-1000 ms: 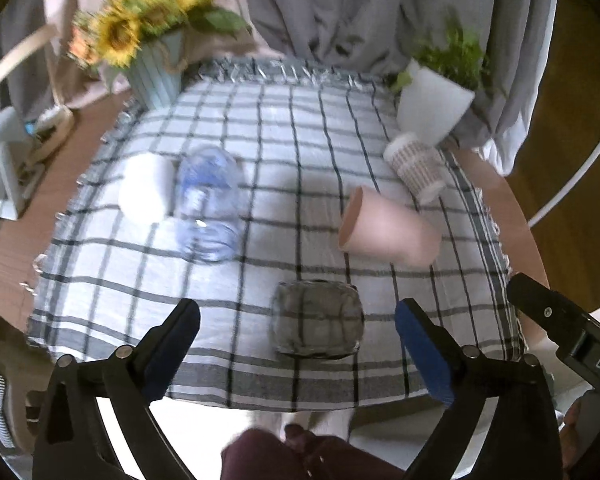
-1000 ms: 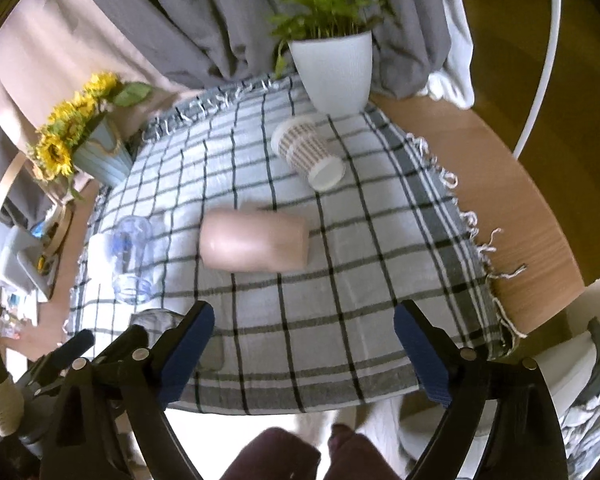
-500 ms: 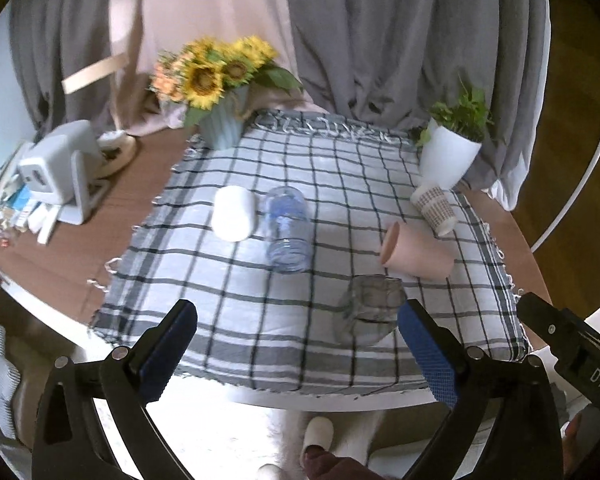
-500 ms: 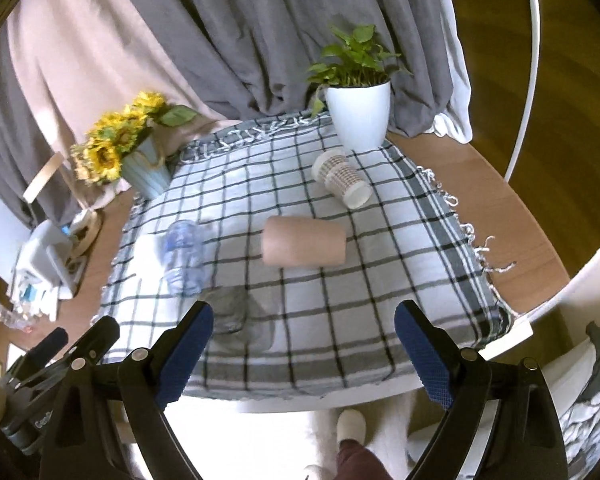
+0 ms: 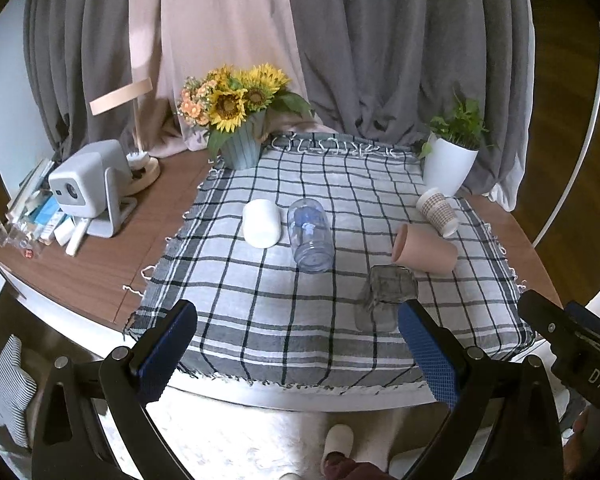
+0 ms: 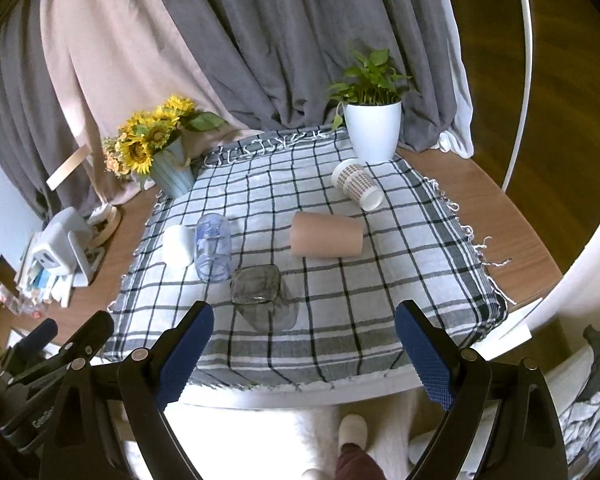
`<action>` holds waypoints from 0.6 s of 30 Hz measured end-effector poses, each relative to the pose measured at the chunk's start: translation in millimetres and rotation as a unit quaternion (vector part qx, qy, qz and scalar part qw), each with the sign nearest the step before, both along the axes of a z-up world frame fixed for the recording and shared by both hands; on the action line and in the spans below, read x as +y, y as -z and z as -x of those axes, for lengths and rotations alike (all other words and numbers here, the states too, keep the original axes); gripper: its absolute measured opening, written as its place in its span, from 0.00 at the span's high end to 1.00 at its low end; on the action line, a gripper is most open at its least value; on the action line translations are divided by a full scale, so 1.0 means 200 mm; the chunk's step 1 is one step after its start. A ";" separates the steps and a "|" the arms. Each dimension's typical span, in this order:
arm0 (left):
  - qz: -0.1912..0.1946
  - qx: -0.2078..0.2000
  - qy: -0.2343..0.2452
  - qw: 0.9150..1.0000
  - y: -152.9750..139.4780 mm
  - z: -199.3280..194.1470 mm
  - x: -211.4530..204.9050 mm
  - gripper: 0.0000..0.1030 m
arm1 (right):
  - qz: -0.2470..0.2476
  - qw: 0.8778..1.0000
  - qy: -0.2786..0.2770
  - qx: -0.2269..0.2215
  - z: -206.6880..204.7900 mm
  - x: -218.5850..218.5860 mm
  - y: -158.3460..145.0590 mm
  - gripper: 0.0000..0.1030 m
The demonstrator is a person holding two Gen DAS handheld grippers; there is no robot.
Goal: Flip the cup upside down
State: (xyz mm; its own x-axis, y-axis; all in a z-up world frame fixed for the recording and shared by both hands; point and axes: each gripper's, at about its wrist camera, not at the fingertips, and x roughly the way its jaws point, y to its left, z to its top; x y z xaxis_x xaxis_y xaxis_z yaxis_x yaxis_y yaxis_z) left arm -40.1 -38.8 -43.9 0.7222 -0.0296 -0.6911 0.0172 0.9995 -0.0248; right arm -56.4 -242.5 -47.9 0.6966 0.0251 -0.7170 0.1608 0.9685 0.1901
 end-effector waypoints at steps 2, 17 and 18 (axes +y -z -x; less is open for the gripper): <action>-0.001 -0.004 0.001 1.000 -0.01 0.01 0.00 0.01 | 0.001 1.000 0.001 -0.003 0.02 0.01 0.00 0.11; -0.001 -0.008 0.008 1.000 -0.01 0.05 -0.01 0.01 | 0.001 1.000 0.001 -0.003 0.06 0.00 -0.01 0.11; -0.001 -0.008 0.008 1.000 -0.01 0.05 -0.01 0.01 | 0.001 1.000 0.002 -0.003 0.06 0.00 -0.01 0.11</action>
